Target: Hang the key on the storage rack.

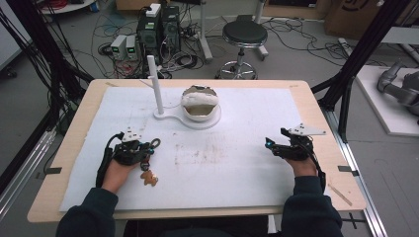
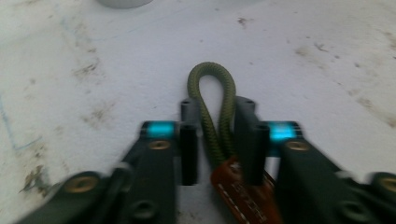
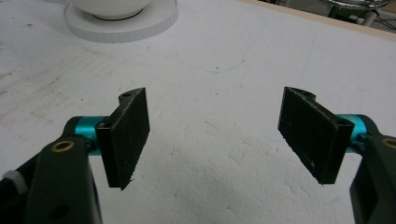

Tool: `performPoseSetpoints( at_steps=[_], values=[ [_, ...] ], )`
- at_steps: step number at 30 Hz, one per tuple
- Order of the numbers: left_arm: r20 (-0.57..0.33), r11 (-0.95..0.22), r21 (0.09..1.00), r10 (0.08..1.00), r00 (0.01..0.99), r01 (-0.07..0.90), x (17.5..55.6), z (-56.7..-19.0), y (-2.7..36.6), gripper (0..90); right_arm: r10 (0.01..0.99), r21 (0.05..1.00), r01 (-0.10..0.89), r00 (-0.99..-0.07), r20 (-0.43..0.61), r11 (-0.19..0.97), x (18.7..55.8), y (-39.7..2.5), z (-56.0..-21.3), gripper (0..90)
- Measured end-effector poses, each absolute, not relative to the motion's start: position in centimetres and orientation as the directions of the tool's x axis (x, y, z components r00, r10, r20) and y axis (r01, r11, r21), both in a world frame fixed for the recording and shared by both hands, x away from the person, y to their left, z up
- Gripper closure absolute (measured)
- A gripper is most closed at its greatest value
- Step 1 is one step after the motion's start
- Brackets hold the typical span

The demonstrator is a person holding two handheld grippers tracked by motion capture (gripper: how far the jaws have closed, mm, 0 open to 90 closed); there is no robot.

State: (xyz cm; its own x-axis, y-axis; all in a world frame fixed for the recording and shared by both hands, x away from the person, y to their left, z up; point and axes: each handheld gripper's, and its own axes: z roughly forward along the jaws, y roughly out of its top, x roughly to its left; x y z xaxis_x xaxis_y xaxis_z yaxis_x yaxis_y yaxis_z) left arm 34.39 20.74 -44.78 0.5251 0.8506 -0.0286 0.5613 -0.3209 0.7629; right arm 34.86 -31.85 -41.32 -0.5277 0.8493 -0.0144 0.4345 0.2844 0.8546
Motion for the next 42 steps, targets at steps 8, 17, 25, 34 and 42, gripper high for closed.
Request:
performPoseSetpoints(
  at_steps=[8,17,25,34,42],
  values=[
    [-0.084,-0.232,0.704,0.911,0.404,0.671,32.0,-43.9,20.5,48.7,0.852,0.854,0.439,-0.523,-0.010,0.279,34.9,-32.0,-41.4,25.1],
    [-0.033,-0.292,0.706,0.897,0.442,0.646,31.7,-43.9,19.6,71.1,0.849,0.852,0.436,-0.528,-0.016,0.288,35.0,-31.7,-41.4,25.2],
    [-0.130,-0.194,0.763,0.888,0.441,0.616,32.2,-43.2,20.6,75.1,0.851,0.856,0.433,-0.525,-0.013,0.281,34.9,-32.0,-41.3,25.2],
    [-0.287,0.004,0.839,0.853,0.436,0.544,32.3,-41.6,23.1,75.7,0.855,0.859,0.435,-0.519,-0.007,0.271,34.8,-32.2,-41.3,25.2],
    [-0.302,0.074,0.900,0.816,0.493,0.430,32.8,-39.0,23.8,75.9,0.860,0.864,0.434,-0.511,0.003,0.255,34.7,-32.3,-41.2,25.2]
  ],
)
